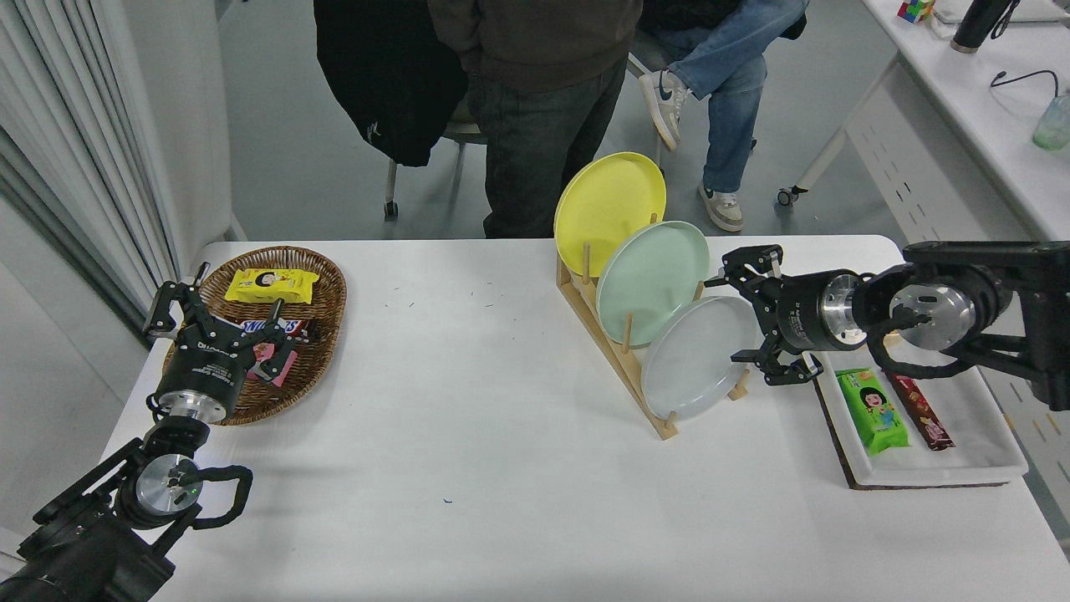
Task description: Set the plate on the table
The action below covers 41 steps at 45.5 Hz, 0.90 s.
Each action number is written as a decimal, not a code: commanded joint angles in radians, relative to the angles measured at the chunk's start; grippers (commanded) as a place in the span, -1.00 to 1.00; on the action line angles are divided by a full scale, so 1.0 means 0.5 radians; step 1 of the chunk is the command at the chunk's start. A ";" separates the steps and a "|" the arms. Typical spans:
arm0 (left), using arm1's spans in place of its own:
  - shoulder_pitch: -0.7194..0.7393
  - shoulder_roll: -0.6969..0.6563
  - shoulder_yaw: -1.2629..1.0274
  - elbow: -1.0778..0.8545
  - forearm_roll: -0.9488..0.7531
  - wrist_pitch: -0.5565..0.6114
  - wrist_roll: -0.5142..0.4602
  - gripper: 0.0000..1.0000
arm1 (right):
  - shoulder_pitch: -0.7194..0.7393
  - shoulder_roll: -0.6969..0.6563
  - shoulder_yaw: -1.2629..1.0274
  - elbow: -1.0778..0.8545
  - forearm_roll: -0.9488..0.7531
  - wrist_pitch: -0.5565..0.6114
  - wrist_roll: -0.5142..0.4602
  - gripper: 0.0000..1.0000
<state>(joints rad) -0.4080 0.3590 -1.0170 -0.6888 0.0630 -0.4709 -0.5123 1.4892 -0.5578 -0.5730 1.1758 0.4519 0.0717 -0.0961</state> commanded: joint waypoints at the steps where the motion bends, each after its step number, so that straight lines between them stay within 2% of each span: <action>1: 0.000 0.000 0.000 0.000 0.000 0.000 0.000 0.96 | -0.128 -0.001 0.216 -0.041 -0.011 -0.018 -0.010 0.98; 16: 0.000 0.000 0.000 0.000 0.000 0.000 0.000 0.96 | -0.334 0.005 0.492 -0.287 -0.121 -0.024 -0.010 0.98; 34: 0.000 0.000 0.000 0.000 0.000 0.000 0.000 0.96 | -0.355 0.020 0.523 -0.296 -0.168 -0.018 -0.013 0.96; 37: 0.000 0.000 0.000 0.000 0.000 0.000 0.000 0.96 | -0.364 0.039 0.517 -0.296 -0.168 -0.021 -0.013 0.83; 41: 0.000 0.000 0.000 0.000 0.000 0.000 0.000 0.96 | -0.368 0.048 0.514 -0.296 -0.171 -0.018 -0.035 0.82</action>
<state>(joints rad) -0.4080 0.3590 -1.0170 -0.6887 0.0629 -0.4709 -0.5124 1.3179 -0.5452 -0.3205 1.0336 0.3734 0.0607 -0.1027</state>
